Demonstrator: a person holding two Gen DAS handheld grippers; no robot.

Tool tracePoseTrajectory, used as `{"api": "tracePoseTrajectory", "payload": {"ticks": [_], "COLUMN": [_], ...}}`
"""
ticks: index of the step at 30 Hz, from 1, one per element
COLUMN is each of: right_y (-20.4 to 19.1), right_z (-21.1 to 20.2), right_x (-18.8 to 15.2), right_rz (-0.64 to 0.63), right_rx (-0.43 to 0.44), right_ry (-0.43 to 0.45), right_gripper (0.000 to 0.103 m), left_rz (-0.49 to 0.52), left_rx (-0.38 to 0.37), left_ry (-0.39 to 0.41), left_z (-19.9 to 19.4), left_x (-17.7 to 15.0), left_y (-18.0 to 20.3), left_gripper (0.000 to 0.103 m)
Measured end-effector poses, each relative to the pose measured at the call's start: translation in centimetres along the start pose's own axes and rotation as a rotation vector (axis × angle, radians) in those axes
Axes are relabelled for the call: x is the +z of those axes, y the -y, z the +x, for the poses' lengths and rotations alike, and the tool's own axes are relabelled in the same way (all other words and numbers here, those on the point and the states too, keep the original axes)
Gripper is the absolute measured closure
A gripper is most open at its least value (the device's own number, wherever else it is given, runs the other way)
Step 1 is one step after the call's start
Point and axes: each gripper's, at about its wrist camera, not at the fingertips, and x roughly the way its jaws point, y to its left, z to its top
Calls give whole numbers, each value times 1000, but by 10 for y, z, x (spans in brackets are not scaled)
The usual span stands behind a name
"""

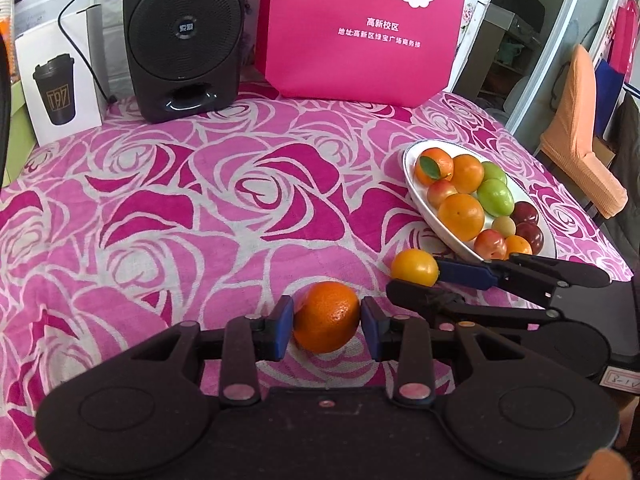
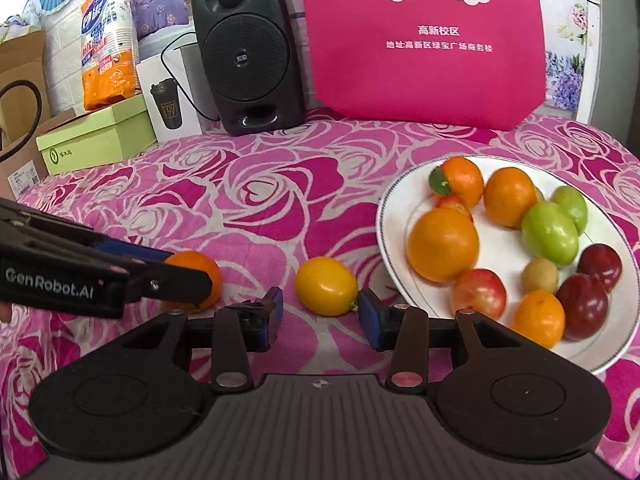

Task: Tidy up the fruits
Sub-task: 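Grasp an orange with the left tool while the right tool grasps a yellow fruit, then carry the orange and yellow fruit over the plate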

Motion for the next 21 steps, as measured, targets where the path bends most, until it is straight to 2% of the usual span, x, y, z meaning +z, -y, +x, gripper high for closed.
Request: {"api": "tracePoseTrajectory", "payload": {"ticks": [13,21], "right_y": [-4,-1], "right_z": [4,-19], "right_x": [4,2], "right_rz": [-9,3], "right_rx": [27,33], "right_ry": [-13,25], "right_gripper": [35,35], "left_rz": [-19,-8], "left_rx": [-10,1], "left_ry": [-11,4], "left_z": [4,-6], "left_x": [-2,-6], "left_y": [0,7], "left_gripper": [0,0]}}
